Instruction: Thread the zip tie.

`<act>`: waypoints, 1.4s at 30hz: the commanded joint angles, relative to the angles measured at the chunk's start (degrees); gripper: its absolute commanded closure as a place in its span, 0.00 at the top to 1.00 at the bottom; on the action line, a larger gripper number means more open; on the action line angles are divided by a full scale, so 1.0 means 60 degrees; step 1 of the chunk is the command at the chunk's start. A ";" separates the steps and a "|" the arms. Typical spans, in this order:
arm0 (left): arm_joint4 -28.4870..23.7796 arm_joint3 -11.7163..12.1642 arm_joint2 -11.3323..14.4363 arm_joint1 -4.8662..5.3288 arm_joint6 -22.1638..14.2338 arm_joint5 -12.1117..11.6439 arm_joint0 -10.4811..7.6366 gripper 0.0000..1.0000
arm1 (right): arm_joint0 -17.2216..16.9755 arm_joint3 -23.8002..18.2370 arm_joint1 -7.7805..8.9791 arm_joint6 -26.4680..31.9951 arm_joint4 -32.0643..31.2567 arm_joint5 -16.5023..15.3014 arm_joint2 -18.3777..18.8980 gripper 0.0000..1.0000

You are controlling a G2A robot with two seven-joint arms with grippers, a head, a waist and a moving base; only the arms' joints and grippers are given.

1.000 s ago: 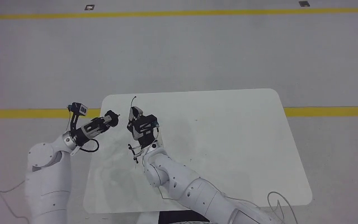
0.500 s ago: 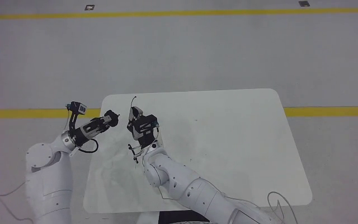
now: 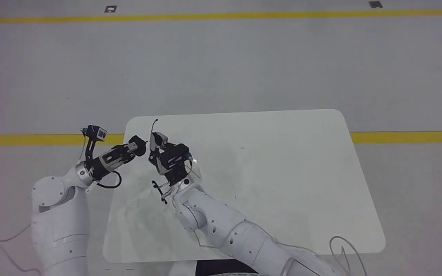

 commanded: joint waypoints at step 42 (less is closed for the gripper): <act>0.0000 0.0000 0.0000 0.0000 0.0000 0.0000 0.0000 0.00 | 0.0813 0.0970 -0.0288 -0.0528 0.2071 0.0574 -0.1096 0.00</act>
